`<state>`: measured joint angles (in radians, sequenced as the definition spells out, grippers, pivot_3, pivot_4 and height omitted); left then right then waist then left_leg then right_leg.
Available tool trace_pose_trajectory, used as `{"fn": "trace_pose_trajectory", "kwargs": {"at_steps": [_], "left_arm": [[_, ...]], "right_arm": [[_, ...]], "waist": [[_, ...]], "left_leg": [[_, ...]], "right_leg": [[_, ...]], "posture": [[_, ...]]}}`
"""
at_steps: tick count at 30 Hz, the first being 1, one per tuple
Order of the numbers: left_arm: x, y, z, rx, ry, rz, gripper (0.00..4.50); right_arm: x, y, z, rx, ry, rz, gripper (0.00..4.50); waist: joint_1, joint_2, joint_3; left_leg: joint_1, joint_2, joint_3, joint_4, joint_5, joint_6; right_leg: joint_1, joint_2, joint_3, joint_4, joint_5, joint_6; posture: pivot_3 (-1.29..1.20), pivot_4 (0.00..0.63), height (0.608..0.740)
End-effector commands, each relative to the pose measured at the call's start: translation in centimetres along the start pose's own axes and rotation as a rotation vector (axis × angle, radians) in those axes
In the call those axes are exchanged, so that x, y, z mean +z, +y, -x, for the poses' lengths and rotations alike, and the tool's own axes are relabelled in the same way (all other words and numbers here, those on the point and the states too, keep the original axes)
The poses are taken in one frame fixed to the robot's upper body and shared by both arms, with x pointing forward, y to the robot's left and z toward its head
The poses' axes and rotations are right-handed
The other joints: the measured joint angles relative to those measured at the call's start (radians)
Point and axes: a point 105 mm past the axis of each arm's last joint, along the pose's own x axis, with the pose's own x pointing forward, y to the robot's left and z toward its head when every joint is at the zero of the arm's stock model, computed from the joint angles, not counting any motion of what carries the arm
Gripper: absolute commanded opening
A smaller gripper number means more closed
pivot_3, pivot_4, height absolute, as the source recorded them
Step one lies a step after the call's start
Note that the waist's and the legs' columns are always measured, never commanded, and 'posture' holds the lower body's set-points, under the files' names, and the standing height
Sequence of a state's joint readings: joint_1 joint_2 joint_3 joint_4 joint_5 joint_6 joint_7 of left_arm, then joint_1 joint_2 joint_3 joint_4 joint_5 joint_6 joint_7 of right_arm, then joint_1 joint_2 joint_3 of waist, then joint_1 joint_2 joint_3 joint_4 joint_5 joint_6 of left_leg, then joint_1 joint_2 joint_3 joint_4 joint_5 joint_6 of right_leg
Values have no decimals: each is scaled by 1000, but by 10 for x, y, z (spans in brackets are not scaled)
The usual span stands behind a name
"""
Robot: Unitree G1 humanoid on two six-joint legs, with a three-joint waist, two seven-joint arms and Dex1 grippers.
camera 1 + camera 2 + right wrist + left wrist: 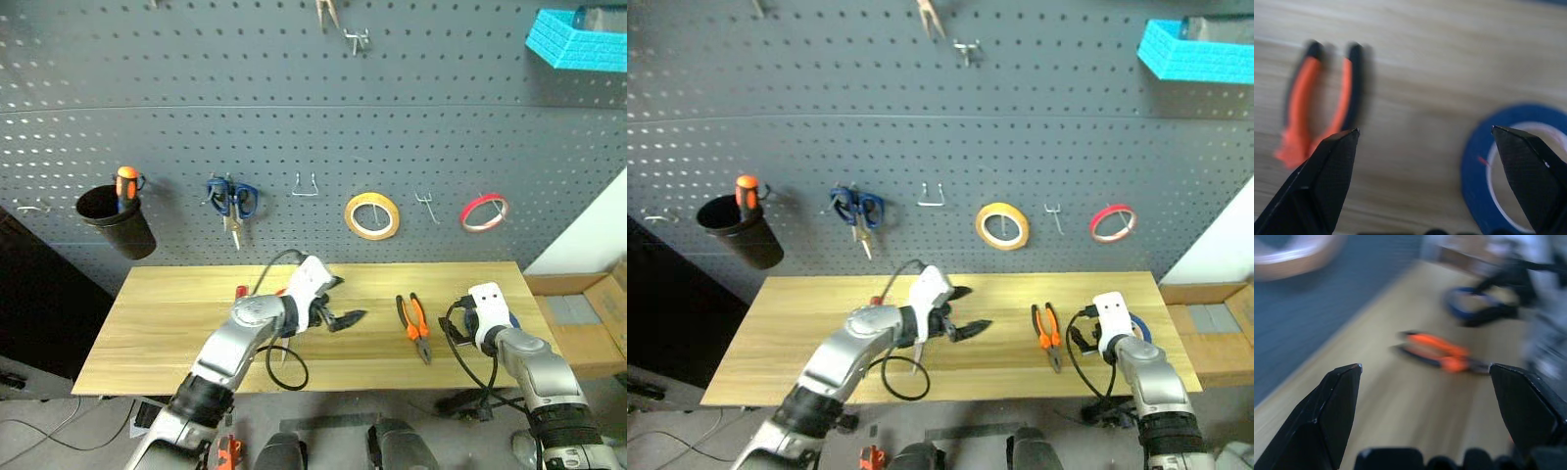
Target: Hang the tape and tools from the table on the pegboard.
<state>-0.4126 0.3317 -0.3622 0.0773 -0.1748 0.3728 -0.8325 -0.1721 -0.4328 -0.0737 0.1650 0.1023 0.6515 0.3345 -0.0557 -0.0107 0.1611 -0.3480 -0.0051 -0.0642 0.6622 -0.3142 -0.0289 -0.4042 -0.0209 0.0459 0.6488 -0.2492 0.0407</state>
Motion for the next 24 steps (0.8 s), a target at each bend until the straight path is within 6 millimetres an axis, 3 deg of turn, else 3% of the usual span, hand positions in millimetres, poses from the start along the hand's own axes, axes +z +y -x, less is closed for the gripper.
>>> {"fn": "trace_pose_trajectory", "kwargs": {"at_steps": [1,7,16,19,24], "left_arm": [[6,-4,-19,-109,14,-129,4472],[17,-11,-49,-230,3,-242,4472],[26,-15,-64,-286,-13,-291,4472],[27,-16,-68,-291,-17,-299,4500],[28,-13,-70,-283,-17,-309,4500]], "right_arm": [[9,-15,3,-39,-9,-46,4500],[9,-21,-1,-44,18,-89,4500],[3,-25,-12,-18,61,-163,4500],[3,-25,-14,1,68,-189,3925],[3,-28,-16,-4,80,-206,2209]], "waist": [[-7,1,8],[-10,-1,33],[-24,-2,57],[-27,-2,60],[-28,-2,60]], "left_leg": [[0,0,0,0,-1,1],[-3,-1,1,1,-2,3],[-7,0,-1,3,-3,4],[-7,0,-1,3,-3,4],[-7,0,-3,3,-3,4]], "right_leg": [[0,0,0,0,0,0],[-1,-2,-1,-2,0,1],[-3,-2,-2,-2,-1,1],[-3,-3,-2,-2,-1,2],[-3,-3,-2,-2,-1,2]], "posture": [[-97,218,740],[-118,239,740],[-110,255,740],[-110,257,740],[-105,249,740]]}}
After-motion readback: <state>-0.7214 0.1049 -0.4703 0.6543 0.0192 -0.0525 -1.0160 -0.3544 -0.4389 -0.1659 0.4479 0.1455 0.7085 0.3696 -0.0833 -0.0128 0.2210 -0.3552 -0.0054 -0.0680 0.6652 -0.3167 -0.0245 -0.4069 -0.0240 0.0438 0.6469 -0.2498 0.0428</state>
